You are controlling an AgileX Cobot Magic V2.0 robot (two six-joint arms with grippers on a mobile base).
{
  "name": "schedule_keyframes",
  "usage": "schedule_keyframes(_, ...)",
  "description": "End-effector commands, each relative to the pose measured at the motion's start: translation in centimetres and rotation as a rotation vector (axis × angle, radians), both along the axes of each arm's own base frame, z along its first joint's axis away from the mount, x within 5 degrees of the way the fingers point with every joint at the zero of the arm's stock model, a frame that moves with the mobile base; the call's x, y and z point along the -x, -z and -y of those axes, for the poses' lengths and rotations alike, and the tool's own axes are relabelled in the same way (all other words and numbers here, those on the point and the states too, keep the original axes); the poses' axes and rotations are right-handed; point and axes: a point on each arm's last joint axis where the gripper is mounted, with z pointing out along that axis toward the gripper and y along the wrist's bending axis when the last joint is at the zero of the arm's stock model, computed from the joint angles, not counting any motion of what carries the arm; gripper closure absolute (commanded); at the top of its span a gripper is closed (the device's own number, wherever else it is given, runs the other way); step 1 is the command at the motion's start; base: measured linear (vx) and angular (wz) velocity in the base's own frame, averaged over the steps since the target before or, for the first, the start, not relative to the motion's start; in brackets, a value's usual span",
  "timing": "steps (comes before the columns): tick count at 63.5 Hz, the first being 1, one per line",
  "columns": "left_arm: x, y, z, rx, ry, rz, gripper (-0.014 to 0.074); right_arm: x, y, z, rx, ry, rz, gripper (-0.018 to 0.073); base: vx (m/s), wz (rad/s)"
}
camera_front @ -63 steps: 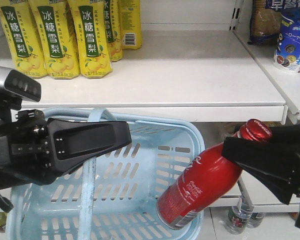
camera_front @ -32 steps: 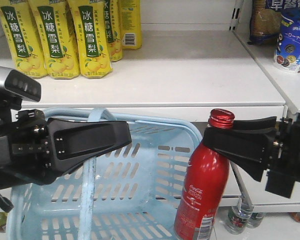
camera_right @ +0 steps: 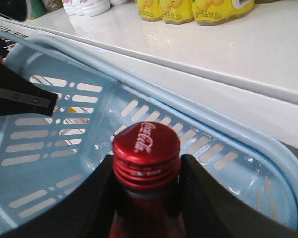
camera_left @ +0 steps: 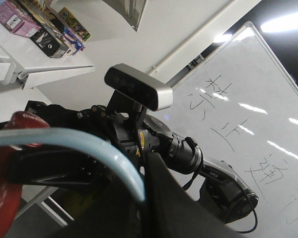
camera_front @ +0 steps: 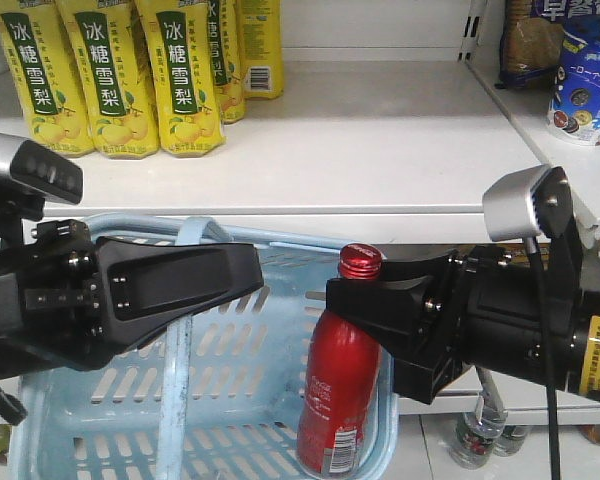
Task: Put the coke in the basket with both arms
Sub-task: 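Lower the red bottle into the basket and open the right gripper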
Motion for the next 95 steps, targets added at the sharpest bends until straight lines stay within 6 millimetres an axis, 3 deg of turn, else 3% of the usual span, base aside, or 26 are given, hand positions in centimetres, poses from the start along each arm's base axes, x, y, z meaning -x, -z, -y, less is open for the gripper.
schedule_keyframes(1, 1.5, -2.5, -0.3, 0.170, 0.118, 0.078, 0.0603, 0.1, -1.7, 0.0, -0.062, 0.010, 0.033, 0.0433, 0.00, 0.00)
schedule_keyframes(21, 1.5, -2.5, -0.3, 0.170, 0.118, 0.078, 0.0603, -0.3, -1.6, 0.3, -0.046, 0.062, 0.036, 0.0023, 0.00, 0.00)
schedule_keyframes(31, 1.5, -2.5, -0.3, 0.170, 0.118, 0.078, 0.0603, -0.5, -1.5, 0.4, -0.038, 0.090, 0.038, -0.0048, 0.00, 0.00)
schedule_keyframes(38, 1.5, -2.5, -0.3, 0.170, 0.118, 0.078, 0.0603, -0.2, -2.0, 0.7, -0.044, 0.108, 0.059, -0.0016, 0.00, 0.00)
schedule_keyframes(45, 1.5, -2.5, -0.3, 0.170, 0.118, 0.078, 0.0603, 0.7, -3.1, 1.5, -0.044, 0.144, 0.123, 0.0076, 0.00, 0.00)
schedule_keyframes(52, 1.5, -2.5, -0.3, 0.170, 0.118, 0.078, 0.0603, 2.0, -4.5, 2.8, -0.038, 0.199, 0.204, 0.0247, 0.00, 0.00)
schedule_keyframes(62, 1.5, -2.5, -0.3, 0.170, 0.118, 0.078, 0.0603, 5.1, -6.4, 4.7, 0.002, 0.238, 0.376, 0.0576, 0.00, 0.00)
schedule_keyframes(71, 1.5, -2.5, -0.3, 0.170, 0.118, 0.078, 0.0603, 7.7, -6.9, 6.1, -0.049, 0.269, 0.452, 0.0564, 0.00, 0.00)
schedule_keyframes(76, 1.5, -2.5, -0.3, 0.170, 0.118, 0.078, 0.0603, 8.4, -5.5, 7.2, -0.049, 0.341, 0.458, 0.0564, 0.00, 0.00)
schedule_keyframes(95, 1.5, -2.5, -0.3, 0.170, 0.118, 0.078, 0.0603, 9.7, 5.6, 10.4, 0.042, 0.597, 0.339, 0.0564, 0.00, 0.00)
